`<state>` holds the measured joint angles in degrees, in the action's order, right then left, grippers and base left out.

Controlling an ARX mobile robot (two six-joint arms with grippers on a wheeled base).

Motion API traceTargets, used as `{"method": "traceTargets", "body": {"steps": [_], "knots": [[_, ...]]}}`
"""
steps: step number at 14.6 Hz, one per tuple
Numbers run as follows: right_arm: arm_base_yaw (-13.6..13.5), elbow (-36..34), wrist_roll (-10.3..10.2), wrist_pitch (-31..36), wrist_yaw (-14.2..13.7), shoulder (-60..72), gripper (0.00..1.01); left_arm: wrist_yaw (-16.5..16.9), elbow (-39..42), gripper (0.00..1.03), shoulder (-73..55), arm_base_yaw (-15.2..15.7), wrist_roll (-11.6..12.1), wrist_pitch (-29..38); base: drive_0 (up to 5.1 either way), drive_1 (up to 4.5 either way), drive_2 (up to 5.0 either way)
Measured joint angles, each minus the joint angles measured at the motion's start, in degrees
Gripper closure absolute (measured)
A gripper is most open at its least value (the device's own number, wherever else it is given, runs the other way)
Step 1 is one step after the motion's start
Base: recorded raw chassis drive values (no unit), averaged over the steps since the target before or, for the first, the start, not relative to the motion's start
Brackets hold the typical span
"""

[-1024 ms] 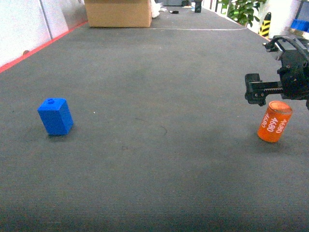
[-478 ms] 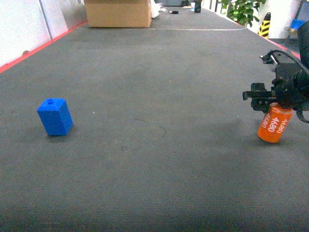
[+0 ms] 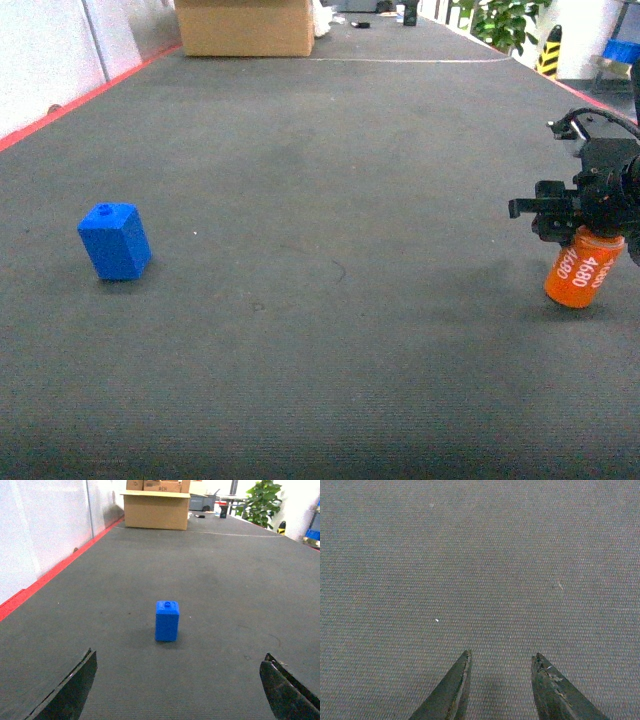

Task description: Sort blue parts and orange caps into right shelf containers

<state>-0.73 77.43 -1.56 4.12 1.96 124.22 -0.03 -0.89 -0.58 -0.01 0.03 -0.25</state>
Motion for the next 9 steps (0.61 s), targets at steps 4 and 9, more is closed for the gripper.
{"method": "traceTargets", "body": {"steps": [4, 9], "knots": [[-0.11, -12.2, 0.09, 8.55, 2.6, -12.63, 0.66, 0.02, 0.0, 0.05, 0.0, 0.0, -0.02, -0.04, 0.0, 0.0, 0.0], [-1.62, -40.96, 3.98, 15.15, 4.59, -46.03, 0.66, 0.0, 0.0, 0.05, 0.0, 0.0, -0.02, -0.02, 0.0, 0.0, 0.0]]}}
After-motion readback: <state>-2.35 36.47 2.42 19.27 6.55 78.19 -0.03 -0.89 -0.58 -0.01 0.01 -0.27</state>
